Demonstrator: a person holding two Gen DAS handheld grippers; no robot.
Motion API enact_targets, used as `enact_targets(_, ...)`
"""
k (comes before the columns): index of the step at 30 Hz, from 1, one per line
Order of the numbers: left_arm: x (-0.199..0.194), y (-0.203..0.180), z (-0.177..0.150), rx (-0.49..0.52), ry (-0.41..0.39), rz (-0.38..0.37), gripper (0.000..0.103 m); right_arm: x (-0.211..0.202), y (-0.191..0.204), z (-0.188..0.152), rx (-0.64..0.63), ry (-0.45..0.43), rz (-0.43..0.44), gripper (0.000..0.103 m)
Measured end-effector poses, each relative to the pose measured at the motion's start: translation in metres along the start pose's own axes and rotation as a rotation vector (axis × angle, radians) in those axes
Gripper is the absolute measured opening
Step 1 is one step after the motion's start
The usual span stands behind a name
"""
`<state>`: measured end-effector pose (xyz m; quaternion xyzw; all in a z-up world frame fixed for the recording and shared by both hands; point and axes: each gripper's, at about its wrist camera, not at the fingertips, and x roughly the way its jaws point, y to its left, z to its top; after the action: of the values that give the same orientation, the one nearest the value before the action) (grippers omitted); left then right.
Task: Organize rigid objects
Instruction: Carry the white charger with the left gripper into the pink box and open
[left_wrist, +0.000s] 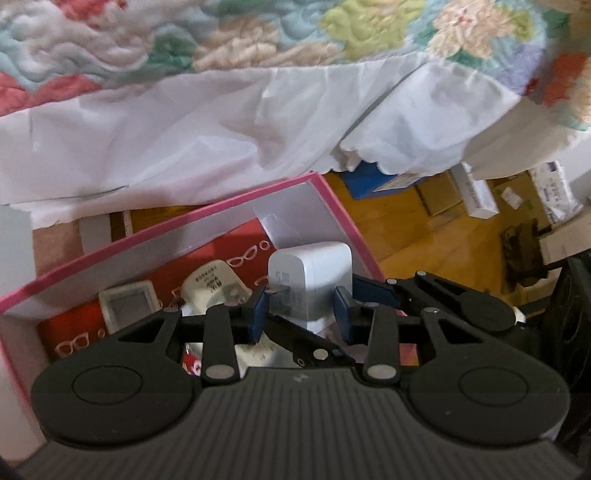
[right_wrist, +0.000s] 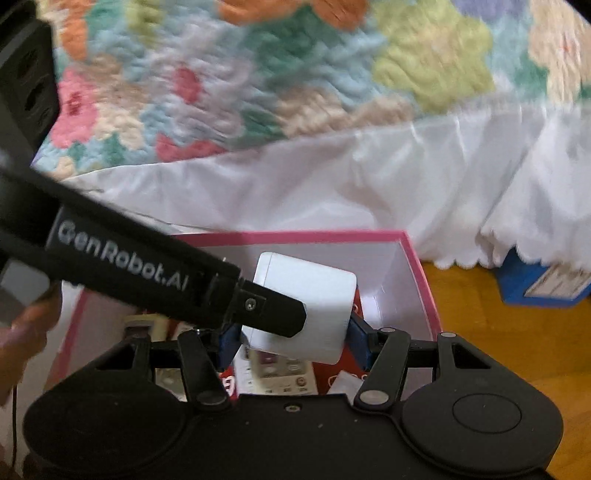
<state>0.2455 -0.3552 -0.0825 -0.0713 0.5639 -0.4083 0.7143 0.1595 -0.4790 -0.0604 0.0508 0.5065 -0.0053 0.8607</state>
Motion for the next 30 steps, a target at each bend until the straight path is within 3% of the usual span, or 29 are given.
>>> enact_targets(8,0.047,0.013,0.011,-0.053,0.024,0.041,0.038,0.044,-0.025,-0.004,0.183,0.072,-0.017,0.064)
enact_targets(13,0.062,0.007,0.003,-0.035,0.049,0.123,0.044,0.059,-0.035,-0.012,0.255,0.151,-0.008,0.064)
enact_targets(18,0.031,0.004,-0.003,0.021,0.038,0.08,0.05,0.037,-0.032,-0.023,0.249,0.108,0.026,0.066)
enact_targets(24,-0.025,-0.013,-0.015,0.178,0.008,0.152,0.05,-0.009,-0.011,-0.038,0.24,0.02,0.05,0.066)
enact_targets(30,-0.091,-0.022,-0.04,0.275,0.007,0.189,0.05,-0.062,0.039,-0.047,0.162,-0.075,0.098,0.066)
